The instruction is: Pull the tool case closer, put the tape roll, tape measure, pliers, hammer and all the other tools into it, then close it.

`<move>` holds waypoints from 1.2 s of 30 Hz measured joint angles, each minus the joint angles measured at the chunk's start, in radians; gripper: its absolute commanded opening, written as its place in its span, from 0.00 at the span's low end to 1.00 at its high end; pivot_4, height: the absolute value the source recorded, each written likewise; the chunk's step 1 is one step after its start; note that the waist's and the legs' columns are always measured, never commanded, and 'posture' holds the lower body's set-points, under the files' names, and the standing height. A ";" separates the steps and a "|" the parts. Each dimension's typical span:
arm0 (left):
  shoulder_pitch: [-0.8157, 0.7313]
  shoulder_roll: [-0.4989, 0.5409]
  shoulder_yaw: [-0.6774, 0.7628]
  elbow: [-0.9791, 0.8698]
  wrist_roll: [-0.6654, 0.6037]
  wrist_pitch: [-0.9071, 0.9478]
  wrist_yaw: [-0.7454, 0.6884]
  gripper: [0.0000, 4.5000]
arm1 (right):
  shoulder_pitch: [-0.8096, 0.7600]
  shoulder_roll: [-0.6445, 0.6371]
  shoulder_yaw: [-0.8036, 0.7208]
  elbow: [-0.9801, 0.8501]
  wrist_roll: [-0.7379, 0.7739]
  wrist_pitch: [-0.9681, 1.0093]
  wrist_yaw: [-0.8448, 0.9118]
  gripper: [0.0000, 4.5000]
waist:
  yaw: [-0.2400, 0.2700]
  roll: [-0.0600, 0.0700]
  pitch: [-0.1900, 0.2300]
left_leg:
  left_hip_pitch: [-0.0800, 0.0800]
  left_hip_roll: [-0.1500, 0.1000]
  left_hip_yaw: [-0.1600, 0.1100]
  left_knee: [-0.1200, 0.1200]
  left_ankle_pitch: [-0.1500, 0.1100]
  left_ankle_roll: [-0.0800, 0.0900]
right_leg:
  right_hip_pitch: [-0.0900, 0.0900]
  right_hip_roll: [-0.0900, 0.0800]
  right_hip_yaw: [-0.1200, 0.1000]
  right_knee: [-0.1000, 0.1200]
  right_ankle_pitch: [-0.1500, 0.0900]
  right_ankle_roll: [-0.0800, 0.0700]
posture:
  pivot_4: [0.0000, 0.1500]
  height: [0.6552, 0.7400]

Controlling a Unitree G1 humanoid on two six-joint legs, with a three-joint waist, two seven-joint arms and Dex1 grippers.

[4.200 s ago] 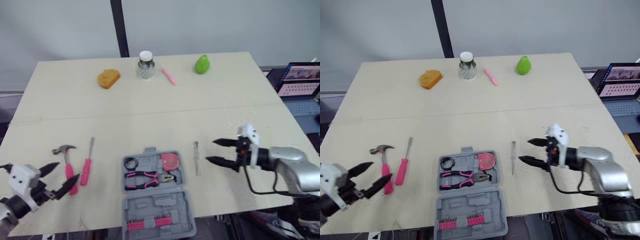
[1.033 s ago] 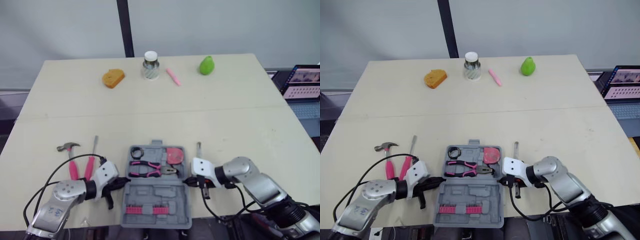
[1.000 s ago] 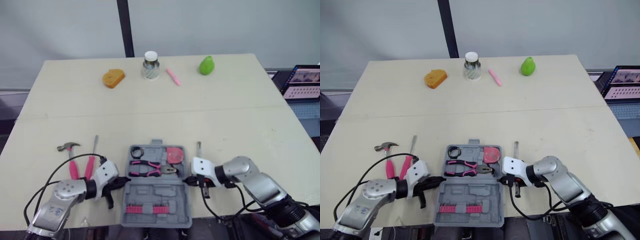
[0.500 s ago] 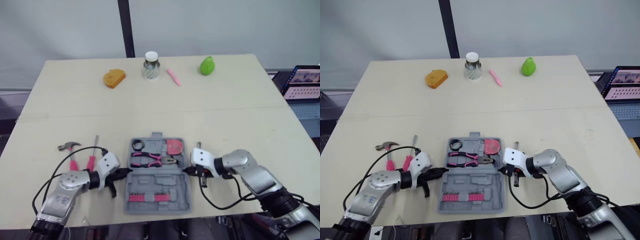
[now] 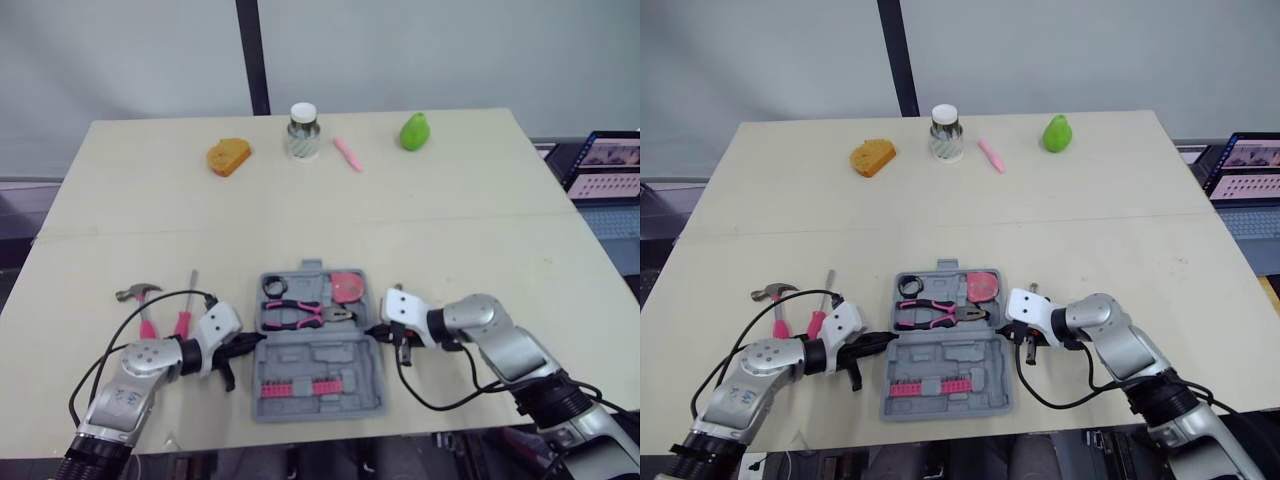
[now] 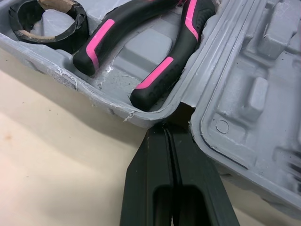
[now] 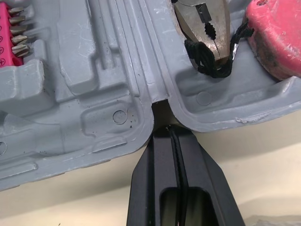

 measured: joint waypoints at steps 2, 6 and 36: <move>-0.005 -0.003 0.000 0.008 0.000 -0.004 0.000 0.01 | -0.006 0.003 0.000 0.006 -0.006 -0.005 -0.001 0.00 | 0.000 0.000 0.000 | 0.000 0.000 0.000 0.000 0.000 0.000 | 0.000 0.000 0.000 0.000 0.000 0.000 | 1.00 1.00; -0.015 -0.007 0.000 0.023 0.001 -0.013 0.000 0.01 | -0.007 0.008 -0.004 0.015 -0.010 -0.013 -0.001 0.00 | 0.000 0.000 0.000 | 0.000 0.000 0.000 0.000 0.000 0.000 | 0.000 0.000 0.000 0.000 0.000 0.000 | 1.00 1.00; -0.027 -0.024 0.001 0.029 0.006 -0.008 0.001 0.01 | 0.010 0.013 -0.029 0.005 -0.014 0.000 0.002 0.00 | 0.004 0.000 0.000 | 0.000 -0.001 -0.001 0.000 0.000 0.000 | 0.001 0.000 0.000 0.000 0.000 0.000 | 1.00 1.00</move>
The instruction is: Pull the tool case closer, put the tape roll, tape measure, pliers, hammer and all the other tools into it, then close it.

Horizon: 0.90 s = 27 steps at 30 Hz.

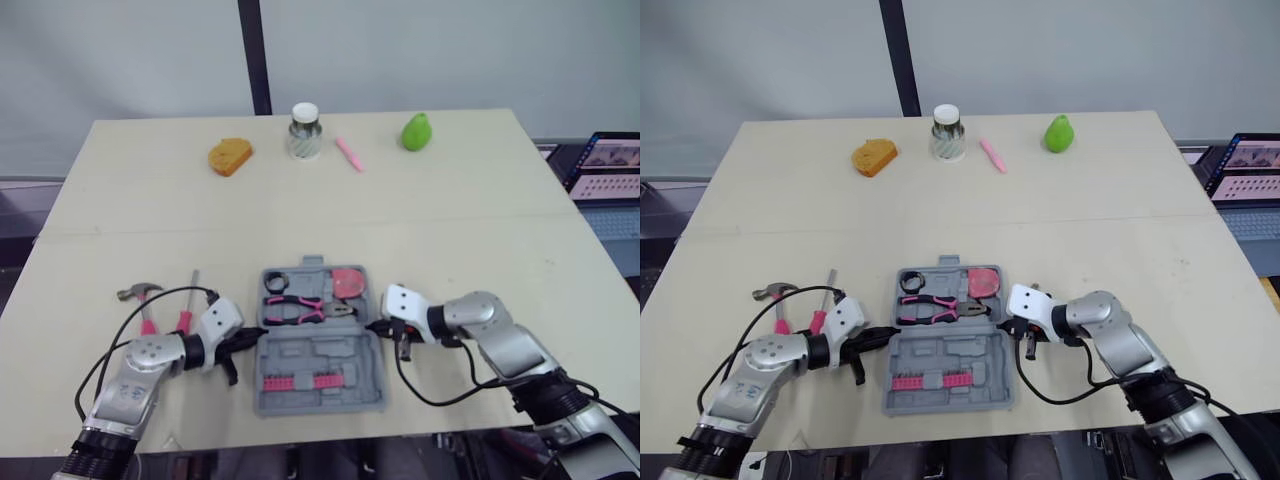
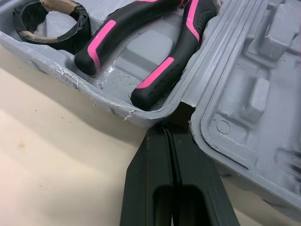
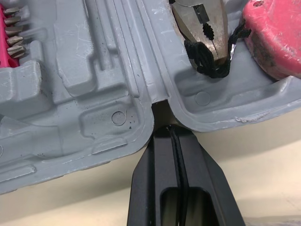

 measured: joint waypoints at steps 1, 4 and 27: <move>0.000 0.000 0.000 -0.001 0.000 0.001 0.000 0.01 | 0.003 0.000 -0.001 -0.005 0.000 0.006 0.000 0.00 | 0.000 0.000 0.000 | 0.000 0.000 0.000 0.000 0.000 0.000 | 0.000 0.000 0.000 0.000 0.000 0.000 | 1.00 1.00; 0.001 -0.001 0.000 -0.003 0.000 0.005 0.001 0.01 | 0.008 0.000 -0.003 -0.011 0.000 0.010 0.000 0.00 | 0.000 0.000 0.000 | 0.000 0.000 0.000 0.000 0.000 0.000 | 0.000 0.000 0.000 0.000 0.000 0.000 | 1.00 1.00; 0.009 -0.008 0.002 -0.011 0.001 0.011 0.003 0.01 | 0.009 0.000 -0.004 -0.012 0.000 0.010 0.000 0.00 | 0.000 0.000 0.000 | 0.000 0.000 0.000 0.000 0.000 0.000 | 0.000 0.000 0.000 0.000 0.000 0.000 | 1.00 1.00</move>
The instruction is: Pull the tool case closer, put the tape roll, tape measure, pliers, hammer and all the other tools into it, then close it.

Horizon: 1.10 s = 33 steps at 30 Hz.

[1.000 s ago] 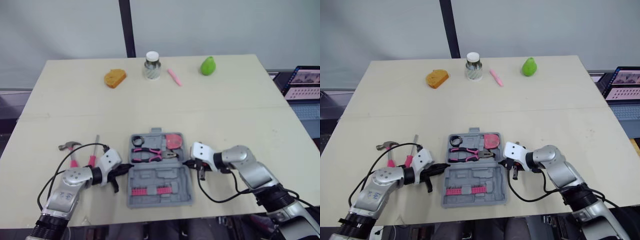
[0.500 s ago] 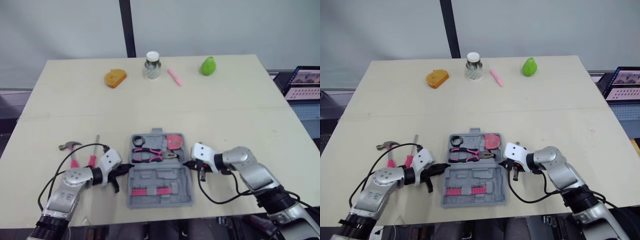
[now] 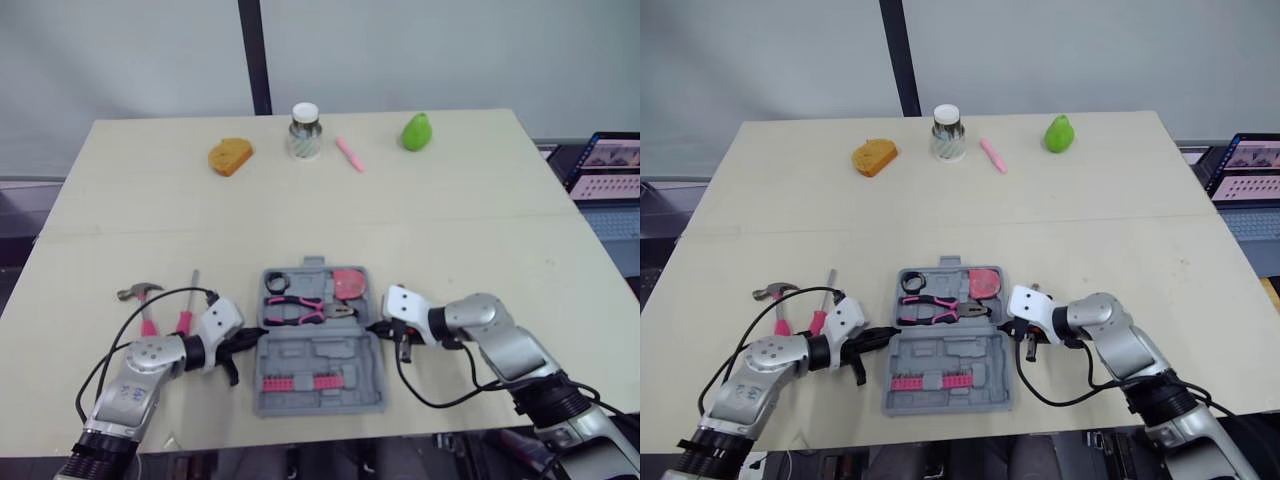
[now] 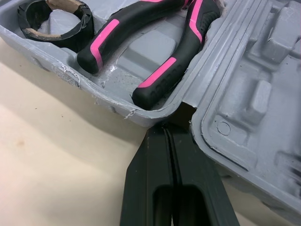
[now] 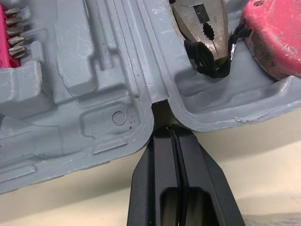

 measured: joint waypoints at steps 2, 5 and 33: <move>0.000 0.000 0.001 0.000 0.001 0.000 0.000 0.01 | 0.000 0.000 0.000 0.000 0.000 0.000 0.000 0.00 | 0.000 0.000 0.000 | 0.000 0.000 0.000 0.000 0.000 0.000 | 0.000 0.000 0.000 0.000 0.000 0.000 | 1.00 1.00; 0.002 0.004 0.003 0.000 0.000 -0.004 -0.001 0.01 | 0.002 -0.001 -0.002 0.000 0.002 0.000 0.000 0.00 | 0.000 0.000 0.000 | 0.000 0.000 0.000 0.000 0.000 0.000 | 0.000 0.000 0.000 0.000 0.000 0.000 | 1.00 1.00; 0.486 0.109 0.832 -0.079 -0.282 0.154 0.038 1.00 | 0.185 -0.277 -0.646 0.387 0.378 0.027 0.050 0.99 | -0.008 0.001 0.001 | 0.000 0.002 0.002 -0.002 -0.004 0.000 | 0.000 -0.001 0.000 -0.009 0.000 0.000 | 1.00 1.00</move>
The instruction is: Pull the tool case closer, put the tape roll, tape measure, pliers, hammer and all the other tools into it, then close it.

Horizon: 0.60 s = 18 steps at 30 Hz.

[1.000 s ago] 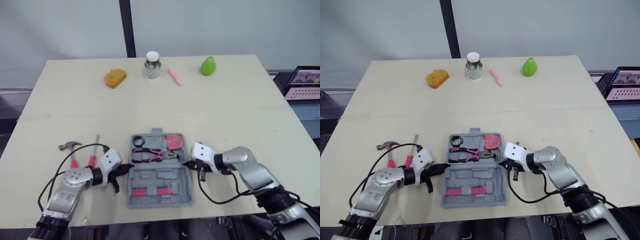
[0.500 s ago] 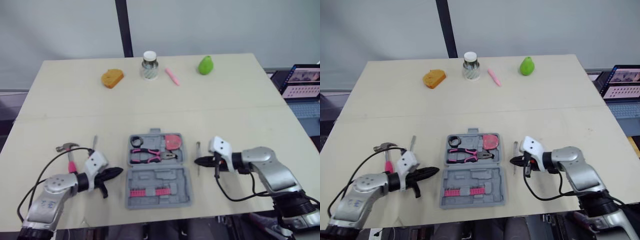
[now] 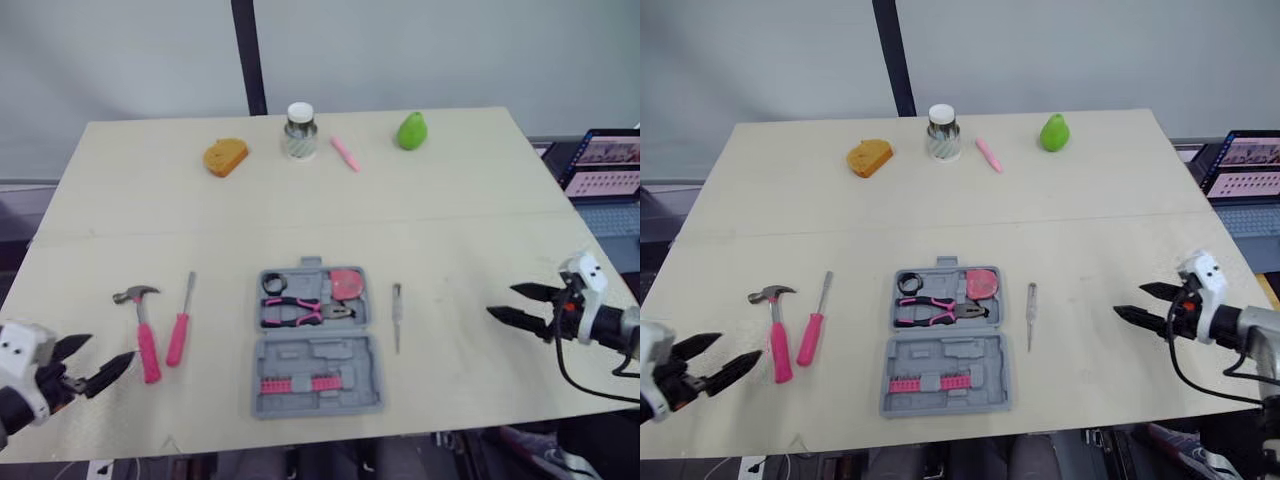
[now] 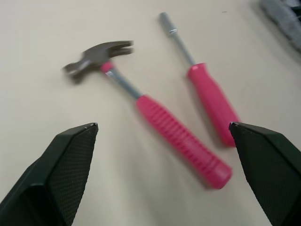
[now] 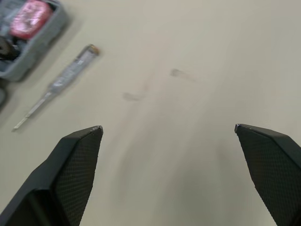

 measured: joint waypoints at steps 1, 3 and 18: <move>0.000 -0.002 0.025 0.035 0.003 -0.029 0.013 1.00 | 0.006 0.001 -0.009 0.016 -0.003 -0.012 -0.017 0.99 | 0.000 0.000 0.000 | 0.000 0.000 0.000 0.000 0.000 0.000 | -0.001 0.000 0.000 0.000 0.000 0.000 | 1.00 1.00; -0.002 -0.004 0.076 0.091 0.003 -0.073 0.028 1.00 | 0.016 0.009 -0.031 0.032 -0.004 -0.032 -0.058 0.99 | 0.000 0.000 0.000 | 0.000 0.000 0.000 0.000 -0.001 -0.001 | -0.001 -0.001 0.000 0.000 0.000 0.000 | 1.00 1.00; 0.009 -0.013 0.052 0.125 0.004 -0.129 0.041 1.00 | 0.068 0.081 -0.066 -0.032 0.001 -0.050 -0.173 0.99 | 0.000 0.001 0.000 | -0.001 0.001 0.002 0.000 -0.003 -0.002 | -0.003 -0.003 0.002 0.001 0.000 0.000 | 1.00 1.00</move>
